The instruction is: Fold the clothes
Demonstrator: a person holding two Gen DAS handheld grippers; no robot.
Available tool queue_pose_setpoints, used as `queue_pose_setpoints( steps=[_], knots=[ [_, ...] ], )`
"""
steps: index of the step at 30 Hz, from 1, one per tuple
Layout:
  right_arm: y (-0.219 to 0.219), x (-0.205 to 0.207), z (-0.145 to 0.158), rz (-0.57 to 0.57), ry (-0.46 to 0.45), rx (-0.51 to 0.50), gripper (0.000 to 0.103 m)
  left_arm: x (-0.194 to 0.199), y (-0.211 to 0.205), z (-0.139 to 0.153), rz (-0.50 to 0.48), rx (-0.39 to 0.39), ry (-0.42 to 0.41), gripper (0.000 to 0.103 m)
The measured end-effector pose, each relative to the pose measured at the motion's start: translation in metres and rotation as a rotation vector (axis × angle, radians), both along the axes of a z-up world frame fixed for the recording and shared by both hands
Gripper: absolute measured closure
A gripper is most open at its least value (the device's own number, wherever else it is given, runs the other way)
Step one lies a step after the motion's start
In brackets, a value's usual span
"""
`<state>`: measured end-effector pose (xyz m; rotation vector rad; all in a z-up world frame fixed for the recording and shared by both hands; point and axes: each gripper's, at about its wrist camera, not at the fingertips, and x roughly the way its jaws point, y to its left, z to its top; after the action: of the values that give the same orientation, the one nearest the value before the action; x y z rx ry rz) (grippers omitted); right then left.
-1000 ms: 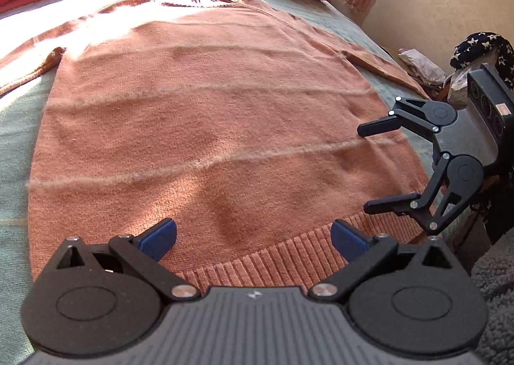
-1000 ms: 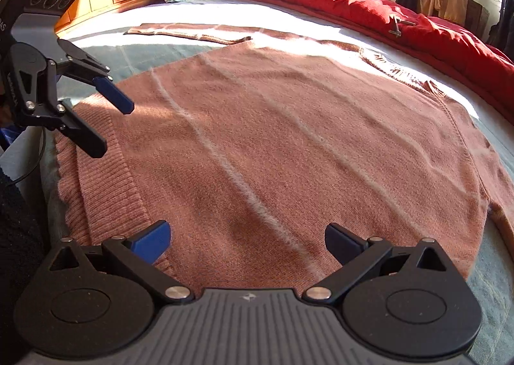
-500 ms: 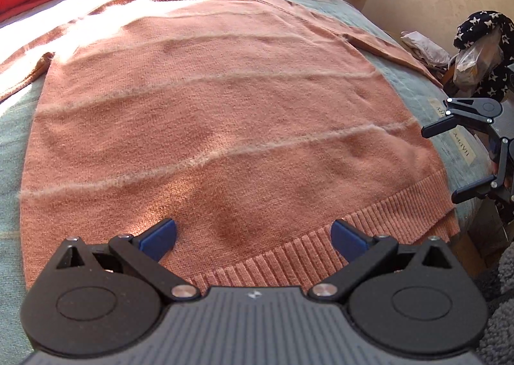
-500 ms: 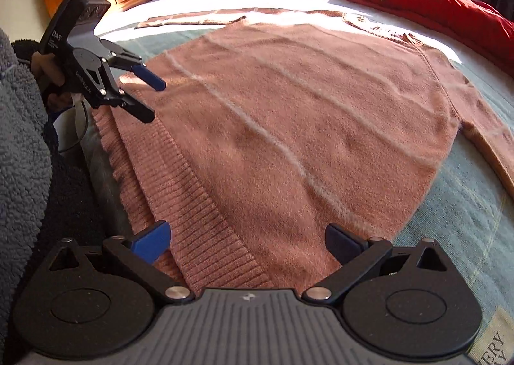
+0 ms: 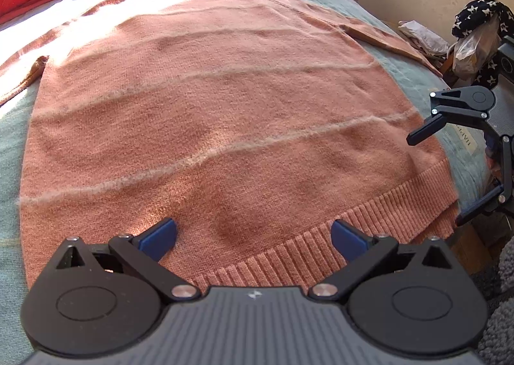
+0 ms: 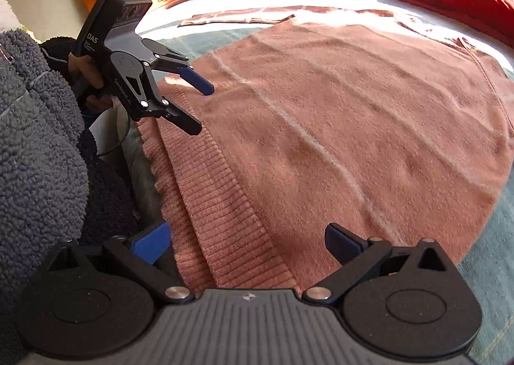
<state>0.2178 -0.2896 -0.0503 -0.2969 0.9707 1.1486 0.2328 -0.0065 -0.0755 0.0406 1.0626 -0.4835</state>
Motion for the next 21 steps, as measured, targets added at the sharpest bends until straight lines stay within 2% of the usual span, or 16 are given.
queue_pose_setpoints(
  steps=[2, 5, 10, 13, 15, 17, 20, 21],
  knots=[
    [0.016, 0.003, -0.007, 0.047, 0.005, -0.014, 0.000, -0.002, 0.000, 0.000, -0.006, 0.004, -0.003, 0.001],
    [0.022, 0.000, -0.018, 0.049, 0.014, -0.059, 0.000, -0.004, 0.001, 0.000, -0.011, 0.002, -0.004, 0.001],
    [-0.009, -0.011, -0.017, -0.053, 0.100, -0.110, 0.000, -0.001, 0.005, -0.001, -0.016, -0.016, 0.002, 0.001],
    [-0.016, -0.017, -0.006, -0.081, 0.111, -0.130, 0.000, 0.000, 0.006, -0.001, -0.017, -0.021, 0.002, 0.001],
    [-0.016, -0.012, 0.007, -0.088, 0.070, -0.098, 0.000, 0.000, 0.006, -0.001, -0.016, -0.022, -0.002, 0.001],
    [-0.013, 0.002, 0.020, -0.101, -0.011, -0.066, 0.000, 0.000, 0.006, -0.001, -0.014, -0.022, -0.006, 0.001],
    [-0.003, 0.035, 0.027, -0.148, -0.151, -0.088, 0.000, 0.000, 0.006, -0.002, -0.011, -0.024, -0.011, 0.001],
    [0.001, 0.052, 0.023, -0.173, -0.170, -0.105, 0.000, 0.000, 0.006, -0.002, -0.009, -0.025, -0.013, 0.001]
  ],
)
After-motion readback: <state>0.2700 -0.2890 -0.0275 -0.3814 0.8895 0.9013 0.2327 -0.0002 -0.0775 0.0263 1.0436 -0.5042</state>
